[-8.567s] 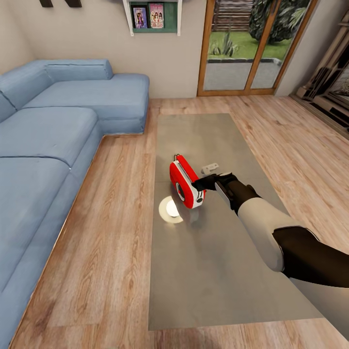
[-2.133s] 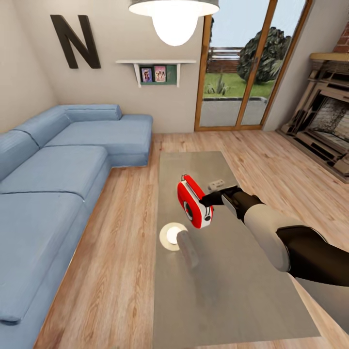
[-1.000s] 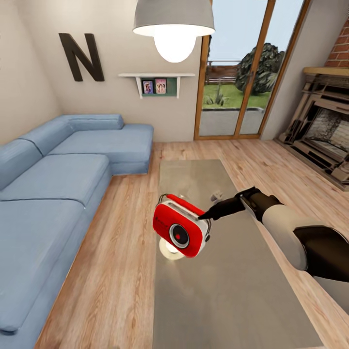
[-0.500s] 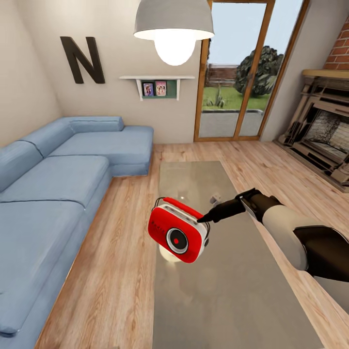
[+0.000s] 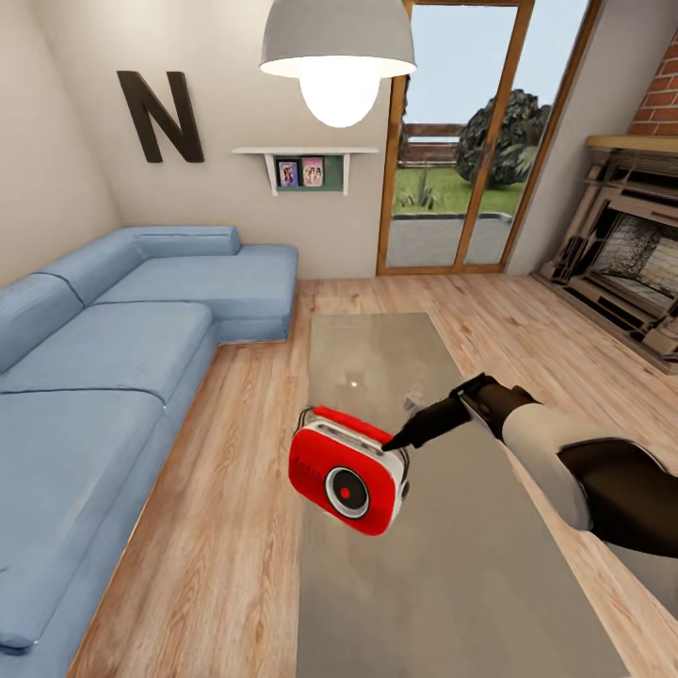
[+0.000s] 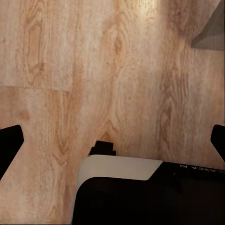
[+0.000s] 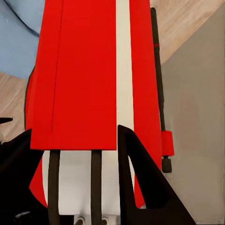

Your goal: Turn on the radio receiver that's on the table in the living room.

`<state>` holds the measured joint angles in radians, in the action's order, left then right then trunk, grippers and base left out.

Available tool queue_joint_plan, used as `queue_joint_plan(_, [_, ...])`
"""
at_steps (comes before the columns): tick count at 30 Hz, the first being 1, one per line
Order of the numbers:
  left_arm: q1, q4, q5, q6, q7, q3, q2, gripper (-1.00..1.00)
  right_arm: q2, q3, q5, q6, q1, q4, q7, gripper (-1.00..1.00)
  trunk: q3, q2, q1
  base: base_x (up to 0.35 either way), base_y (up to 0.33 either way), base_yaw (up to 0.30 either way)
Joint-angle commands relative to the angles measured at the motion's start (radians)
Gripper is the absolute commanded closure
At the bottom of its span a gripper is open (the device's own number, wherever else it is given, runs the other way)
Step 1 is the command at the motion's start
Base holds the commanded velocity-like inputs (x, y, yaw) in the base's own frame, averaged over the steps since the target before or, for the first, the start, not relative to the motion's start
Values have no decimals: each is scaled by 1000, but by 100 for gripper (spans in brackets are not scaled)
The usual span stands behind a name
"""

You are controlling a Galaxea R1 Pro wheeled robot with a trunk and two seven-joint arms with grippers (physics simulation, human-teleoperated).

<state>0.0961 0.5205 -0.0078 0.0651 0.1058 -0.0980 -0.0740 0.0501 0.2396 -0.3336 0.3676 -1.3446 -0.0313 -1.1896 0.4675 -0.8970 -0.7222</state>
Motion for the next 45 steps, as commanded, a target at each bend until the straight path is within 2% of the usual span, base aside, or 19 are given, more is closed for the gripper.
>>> queue_joint_plan(1, [-6, -6, 0, 6, 0, 0, -6, -100, 0, -5, 2, -1, 1, 6, 1, 100, 0, 0, 0, 0, 0, 0])
queue_joint_plan(6, [-34, -34, 2, 34, 2, -1, -2, -100, 1, 94, -1, -1, 4, 38, 2, 100, 0, 0, 0, 0, 0, 0])
queue_joint_plan(11, [-56, -10, -4, 55, 2, 0, 0, -100, 1, 176, -2, 0, 4, 71, 15, 100, 0, 0, 0, 0, 0, 0])
queue_joint_plan(12, [-56, -5, -5, 54, 2, 0, 0, 100, 1, 191, -2, -1, 4, 71, 21, 100, 0, 0, 0, 0, 0, 0])
queue_joint_plan(19, [-56, 35, -5, 19, 3, -8, 11, 100, 1, 285, -2, -1, 4, 71, 50, 100, 0, 0, 0, 0, 0, 0])
queue_joint_plan(20, [-56, 455, -4, -202, 3, -1, 4, 100, 1, -97, -2, -3, 4, 71, 50, 100, 0, 0, 0, 0, 0, 0])
queue_joint_plan(21, [-56, 608, -11, -329, 2, 56, 1, 100, 1, -97, -1, -4, 4, 71, 50, 100, 0, 0, 0, 0, 0, 0])
queue_joint_plan(22, [-56, 808, -13, -553, 1, 213, 0, 100, 1, -97, -1, -4, 4, 71, 50, 100, 0, 0, 0, 0, 0, 0])
queue_joint_plan(24, [-56, 899, -13, -661, 1, 320, -9, 100, 1, -97, -1, -5, 4, 71, 48, 100, 0, 0, 0, 0, 0, 0])
queue_joint_plan(25, [-53, 959, -15, -722, -1, 399, -45, 100, 1, -97, -1, -5, 4, 72, 43, 100, 0, 0, 0, 0, 0, 0])
queue_joint_plan(26, [-51, 974, -16, -739, -2, 422, -74, 100, 1, -97, 0, -4, 4, 72, 40, 100, 0, 0, 0, 0, 0, 0])
queue_joint_plan(27, [-48, 986, -21, -761, -3, 443, -101, 100, 1, -97, 0, -4, 4, 72, 37, 100, 0, 0, 0, 0, 0, 0])
queue_joint_plan(29, [-42, 993, -48, -790, -6, 464, -101, 100, 1, -97, 1, -4, 4, 72, 34, 100, 0, 0, 0, 0, 0, 0])
queue_joint_plan(31, [-17, 998, -89, -811, -53, 522, -101, 100, 1, -98, 3, -6, 4, 73, 30, 100, 0, 0, 0, 0, 0, 0])
queue_joint_plan(33, [-9, 1004, -98, -816, -88, 539, -101, 100, 1, -98, 4, -7, 4, 73, 29, 100, 0, 0, 0, 0, 0, 0])
queue_joint_plan(38, [27, 1028, -104, -853, -105, 548, -101, 100, 1, -98, 5, -7, 4, 73, 28, 100, 0, 0, 0, 0, 0, 0])
queue_joint_plan(45, [65, 1029, -105, -866, -107, 549, -101, 100, 1, -99, 4, -7, 4, 73, 28, 100, 0, 0, 0, 0, 0, 0])
